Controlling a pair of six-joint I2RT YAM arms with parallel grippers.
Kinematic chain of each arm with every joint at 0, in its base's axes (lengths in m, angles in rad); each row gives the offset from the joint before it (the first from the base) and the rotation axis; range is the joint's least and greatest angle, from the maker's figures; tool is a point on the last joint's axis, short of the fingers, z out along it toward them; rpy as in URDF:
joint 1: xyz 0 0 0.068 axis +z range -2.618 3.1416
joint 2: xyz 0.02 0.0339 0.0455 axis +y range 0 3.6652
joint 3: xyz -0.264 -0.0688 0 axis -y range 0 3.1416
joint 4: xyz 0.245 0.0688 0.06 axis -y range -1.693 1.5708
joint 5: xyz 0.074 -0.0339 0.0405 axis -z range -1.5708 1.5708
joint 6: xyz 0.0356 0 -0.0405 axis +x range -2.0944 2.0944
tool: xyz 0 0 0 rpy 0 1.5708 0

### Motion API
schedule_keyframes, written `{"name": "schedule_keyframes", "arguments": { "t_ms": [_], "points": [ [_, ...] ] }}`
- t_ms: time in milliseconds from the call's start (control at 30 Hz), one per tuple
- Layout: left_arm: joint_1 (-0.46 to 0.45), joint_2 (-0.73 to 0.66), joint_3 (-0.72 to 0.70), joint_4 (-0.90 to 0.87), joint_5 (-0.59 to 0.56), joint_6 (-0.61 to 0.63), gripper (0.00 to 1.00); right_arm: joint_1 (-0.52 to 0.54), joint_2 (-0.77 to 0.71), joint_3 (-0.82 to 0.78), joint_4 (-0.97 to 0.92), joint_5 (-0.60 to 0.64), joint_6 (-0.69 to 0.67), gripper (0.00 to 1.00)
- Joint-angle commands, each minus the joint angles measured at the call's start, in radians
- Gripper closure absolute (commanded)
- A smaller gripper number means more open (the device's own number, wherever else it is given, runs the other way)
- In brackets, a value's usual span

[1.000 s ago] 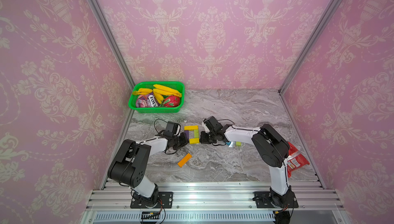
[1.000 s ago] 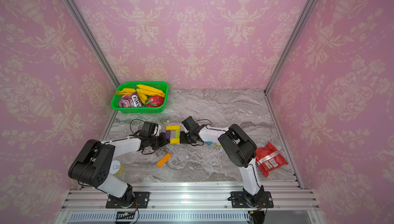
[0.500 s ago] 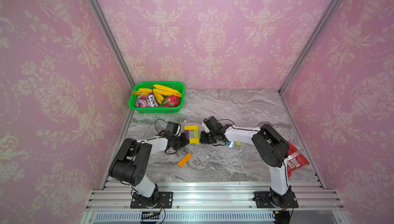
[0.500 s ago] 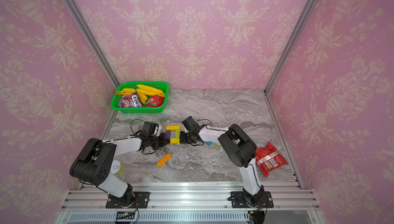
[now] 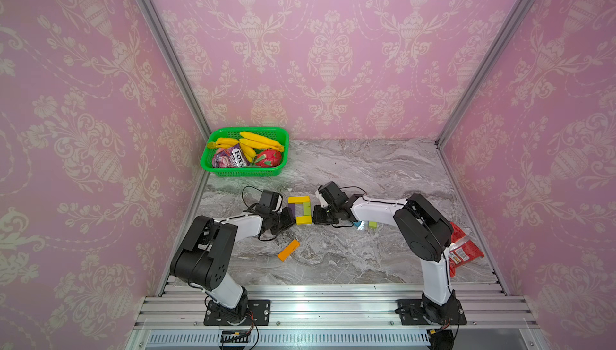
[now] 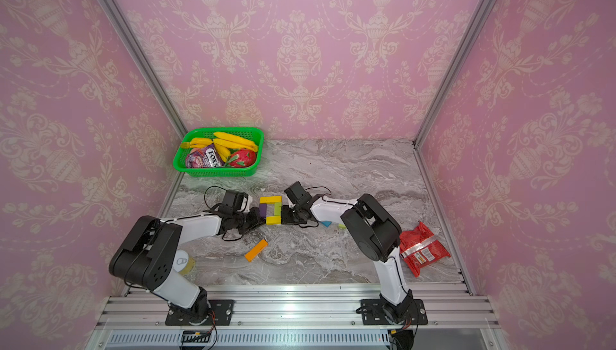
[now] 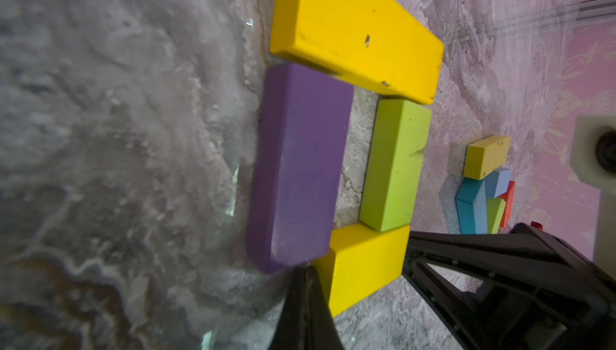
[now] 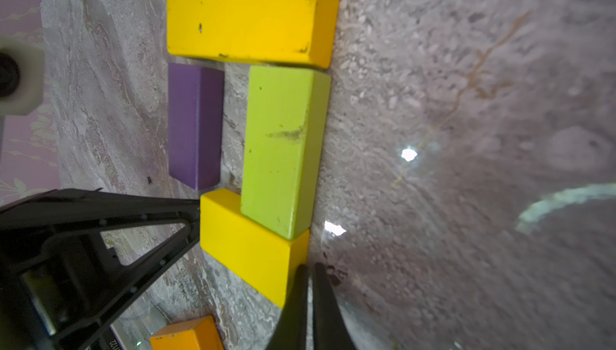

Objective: Assemble the letter p with building blocks
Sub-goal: Assemble the building block at the center of the board.

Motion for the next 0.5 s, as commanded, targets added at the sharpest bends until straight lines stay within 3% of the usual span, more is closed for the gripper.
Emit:
{"name": "schedule_keyframes", "arguments": {
  "t_ms": [0, 467],
  "points": [
    [-0.006, 0.014, 0.007, -0.001, 0.004, -0.003, 1.0, 0.0, 0.043, -0.031, -0.092, 0.024, -0.009, 0.9],
    [-0.007, -0.038, -0.001, -0.047, -0.055, 0.012, 1.0, -0.004, 0.028, -0.043, -0.105, 0.053, -0.01, 0.9]
  ]
}}
